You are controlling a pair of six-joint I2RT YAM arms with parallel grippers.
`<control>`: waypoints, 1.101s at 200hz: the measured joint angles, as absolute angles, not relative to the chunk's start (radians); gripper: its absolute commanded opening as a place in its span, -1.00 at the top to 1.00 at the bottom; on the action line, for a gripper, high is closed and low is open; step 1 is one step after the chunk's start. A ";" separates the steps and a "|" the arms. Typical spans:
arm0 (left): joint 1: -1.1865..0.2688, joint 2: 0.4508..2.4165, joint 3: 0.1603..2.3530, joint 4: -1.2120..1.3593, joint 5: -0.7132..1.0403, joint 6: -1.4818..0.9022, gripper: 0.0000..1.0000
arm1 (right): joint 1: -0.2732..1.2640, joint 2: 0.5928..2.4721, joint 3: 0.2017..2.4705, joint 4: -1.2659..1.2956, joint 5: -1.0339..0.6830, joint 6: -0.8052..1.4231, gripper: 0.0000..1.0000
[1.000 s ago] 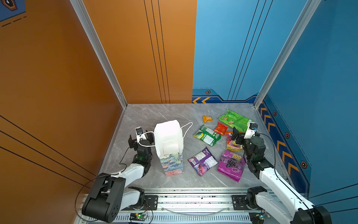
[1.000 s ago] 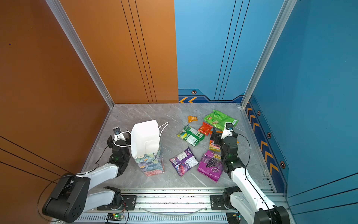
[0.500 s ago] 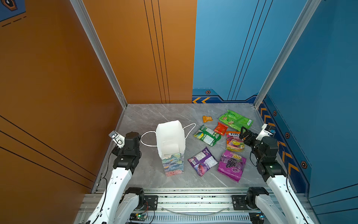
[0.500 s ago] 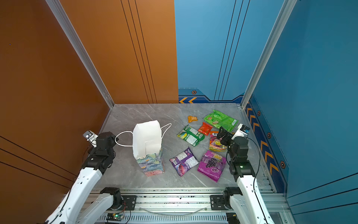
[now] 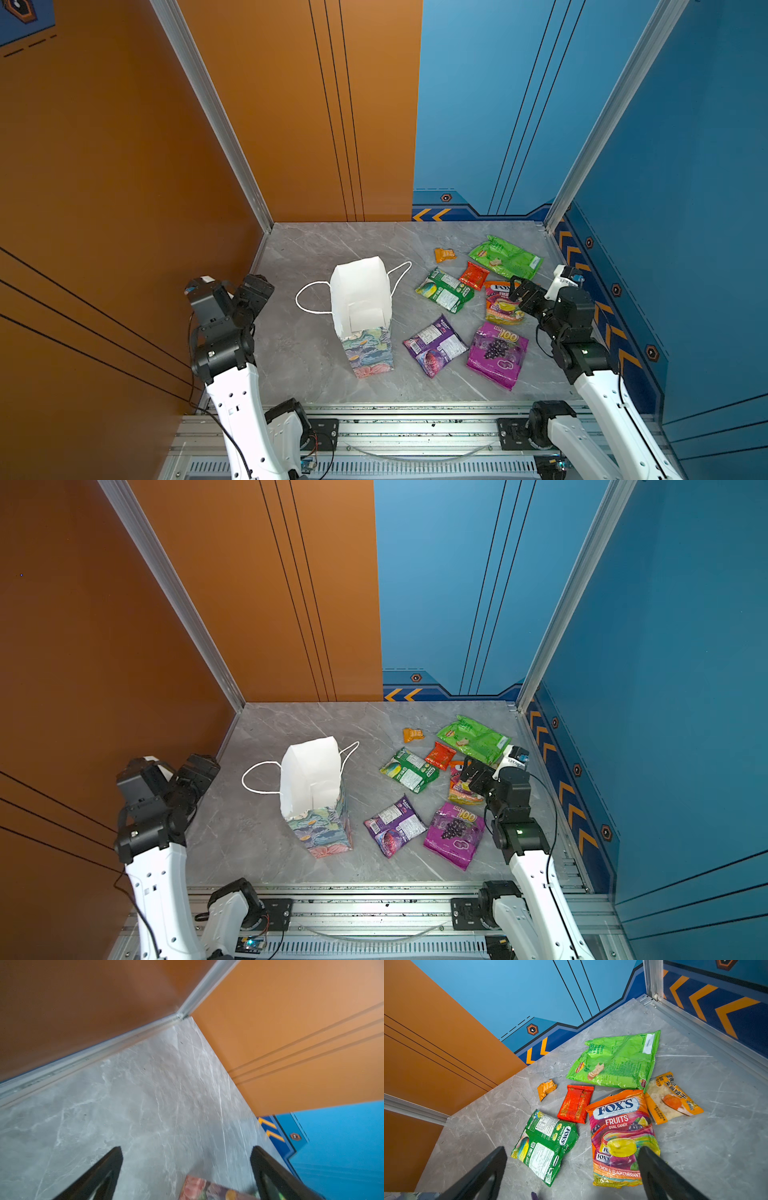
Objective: Place the snacks into the paper bag
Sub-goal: 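Move the left gripper to the paper bag while the right nears the snacks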
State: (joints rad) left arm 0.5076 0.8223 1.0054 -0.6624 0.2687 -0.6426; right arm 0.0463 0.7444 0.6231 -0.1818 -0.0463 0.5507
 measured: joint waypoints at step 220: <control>-0.623 0.967 1.348 -1.251 -0.092 -0.707 -0.81 | 0.228 0.795 0.754 -0.392 0.084 0.521 -0.98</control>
State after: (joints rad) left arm -0.6231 0.9672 1.3476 -1.2507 -0.0921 -0.7067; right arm 0.2279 0.7948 0.7540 -0.3923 0.0837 0.5213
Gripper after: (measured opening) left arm 0.921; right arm 0.986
